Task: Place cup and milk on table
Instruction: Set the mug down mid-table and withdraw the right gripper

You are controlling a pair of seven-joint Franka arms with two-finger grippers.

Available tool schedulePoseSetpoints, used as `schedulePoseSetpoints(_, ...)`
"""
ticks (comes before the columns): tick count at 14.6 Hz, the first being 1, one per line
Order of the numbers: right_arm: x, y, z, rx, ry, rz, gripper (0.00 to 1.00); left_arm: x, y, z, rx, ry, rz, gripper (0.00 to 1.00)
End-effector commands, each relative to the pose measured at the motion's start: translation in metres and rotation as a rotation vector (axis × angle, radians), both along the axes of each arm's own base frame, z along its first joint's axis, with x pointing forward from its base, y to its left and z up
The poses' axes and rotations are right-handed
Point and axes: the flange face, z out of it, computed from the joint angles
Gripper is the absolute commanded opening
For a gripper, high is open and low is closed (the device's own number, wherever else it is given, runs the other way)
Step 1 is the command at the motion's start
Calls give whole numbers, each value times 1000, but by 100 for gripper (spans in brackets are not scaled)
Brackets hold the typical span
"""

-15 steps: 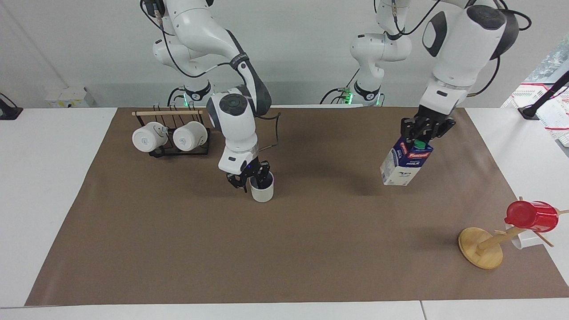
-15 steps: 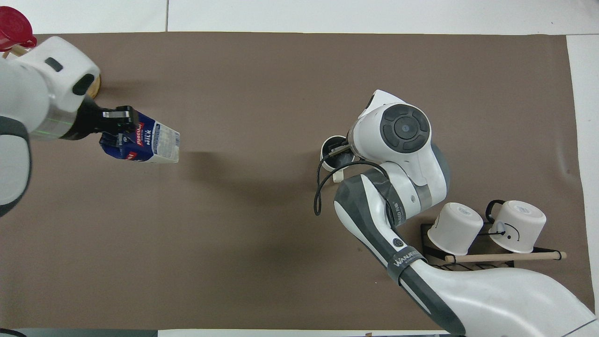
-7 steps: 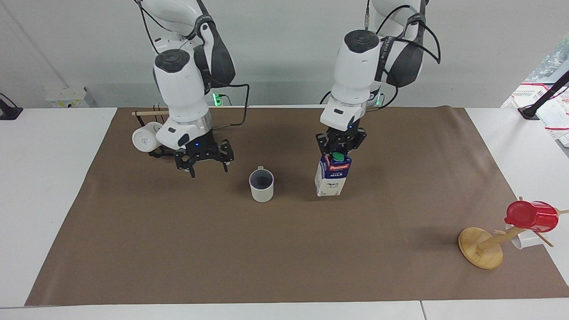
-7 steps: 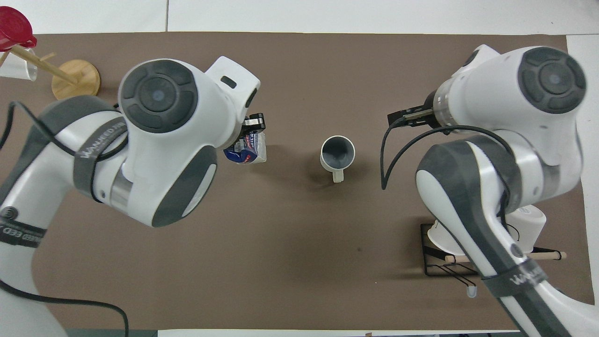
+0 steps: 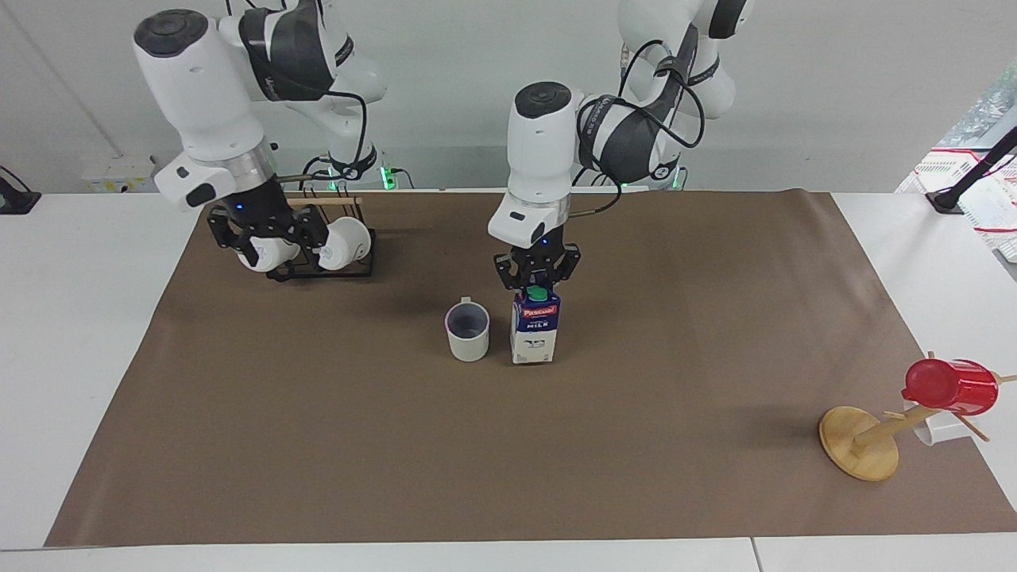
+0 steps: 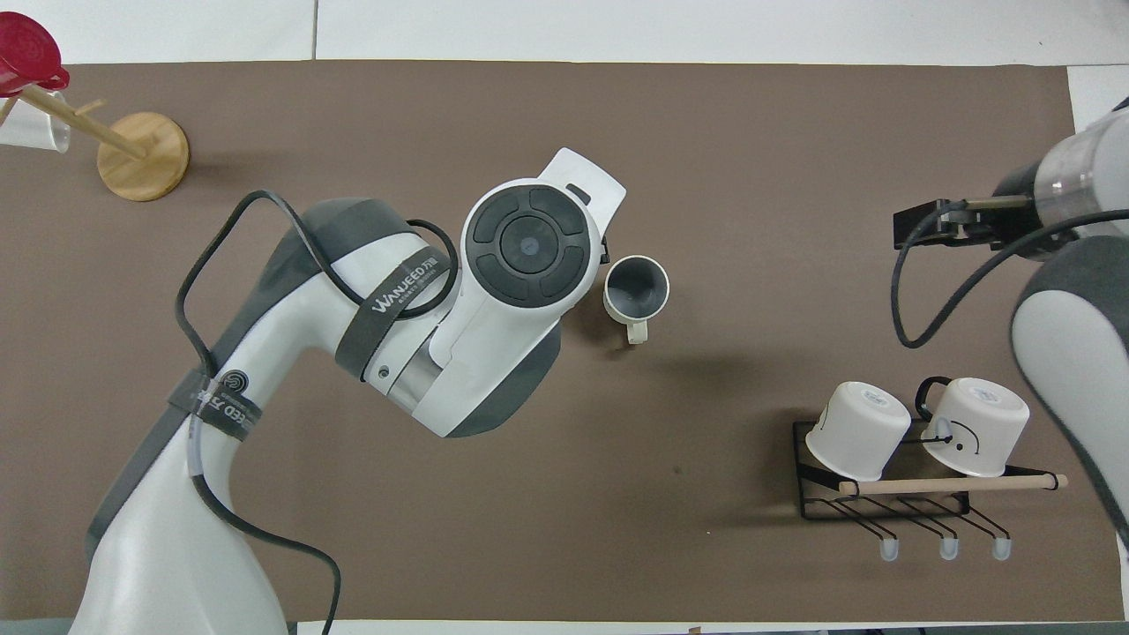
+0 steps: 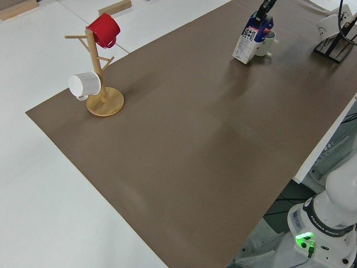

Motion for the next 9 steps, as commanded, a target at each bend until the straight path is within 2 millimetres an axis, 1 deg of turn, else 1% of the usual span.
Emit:
schedulePoseSetpoints(1,-7,-33,33,-14,48,-77,100,5,-2,4,13,-32,9,0)
schedulePoseSetpoints(2,-10,-41,42,-14,64,-93,100,5,-1,3,16,-30,10,0)
schedulePoseSetpoints(3,-10,-41,44,-11,73,-101,100,2,-3,1,24,-21,6,0)
schedulePoseSetpoints(4,-11,-42,44,4,85,-112,100,-11,-12,-3,38,-7,-16,0)
schedulePoseSetpoints(5,-9,-39,44,5,79,-118,100,-16,-14,-7,45,-1,-22,0)
schedulePoseSetpoints(9,-9,-35,41,2,75,-114,100,-21,-15,-8,62,15,-26,0)
